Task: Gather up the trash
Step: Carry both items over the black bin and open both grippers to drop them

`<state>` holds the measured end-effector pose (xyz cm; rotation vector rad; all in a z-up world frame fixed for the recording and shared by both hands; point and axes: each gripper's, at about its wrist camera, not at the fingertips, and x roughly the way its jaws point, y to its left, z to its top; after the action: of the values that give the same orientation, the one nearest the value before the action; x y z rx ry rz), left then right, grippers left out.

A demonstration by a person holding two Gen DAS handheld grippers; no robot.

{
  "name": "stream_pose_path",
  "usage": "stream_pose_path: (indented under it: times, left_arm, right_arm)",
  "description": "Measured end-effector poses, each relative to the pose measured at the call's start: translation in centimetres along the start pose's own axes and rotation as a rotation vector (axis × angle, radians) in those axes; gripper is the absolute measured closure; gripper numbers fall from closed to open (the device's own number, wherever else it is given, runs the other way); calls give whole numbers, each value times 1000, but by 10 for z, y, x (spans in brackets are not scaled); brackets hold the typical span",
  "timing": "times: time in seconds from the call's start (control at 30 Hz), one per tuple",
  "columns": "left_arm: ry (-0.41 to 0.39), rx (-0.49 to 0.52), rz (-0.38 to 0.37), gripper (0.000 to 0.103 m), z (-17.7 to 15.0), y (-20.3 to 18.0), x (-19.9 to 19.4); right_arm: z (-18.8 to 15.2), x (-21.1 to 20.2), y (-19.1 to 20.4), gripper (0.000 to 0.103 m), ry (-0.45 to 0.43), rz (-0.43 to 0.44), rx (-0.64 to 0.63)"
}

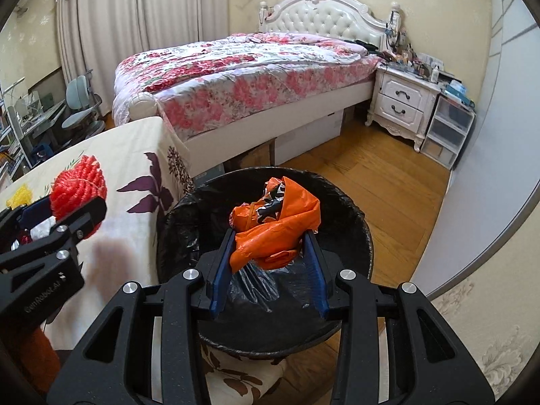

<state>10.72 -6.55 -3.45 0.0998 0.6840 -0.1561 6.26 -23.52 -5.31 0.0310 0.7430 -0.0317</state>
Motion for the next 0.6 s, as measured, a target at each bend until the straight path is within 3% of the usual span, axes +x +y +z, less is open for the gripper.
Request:
stream_pose_path:
  times: [0.23, 0.37, 0.5, 0.6]
  left_arm:
    - [26, 21, 9, 37, 7, -18, 26]
    - [38, 33, 10, 29, 9, -21, 34]
    - [29, 40, 31, 21, 8, -21, 36]
    - [35, 30, 35, 18, 8, -19, 36]
  right_arm:
    - [6, 12, -14, 64, 0, 9, 52]
    - [7, 16, -19, 63, -2, 7, 70]
    - [9, 15, -26, 46, -17, -15, 93]
    - [10, 12, -30, 46, -26, -31, 107]
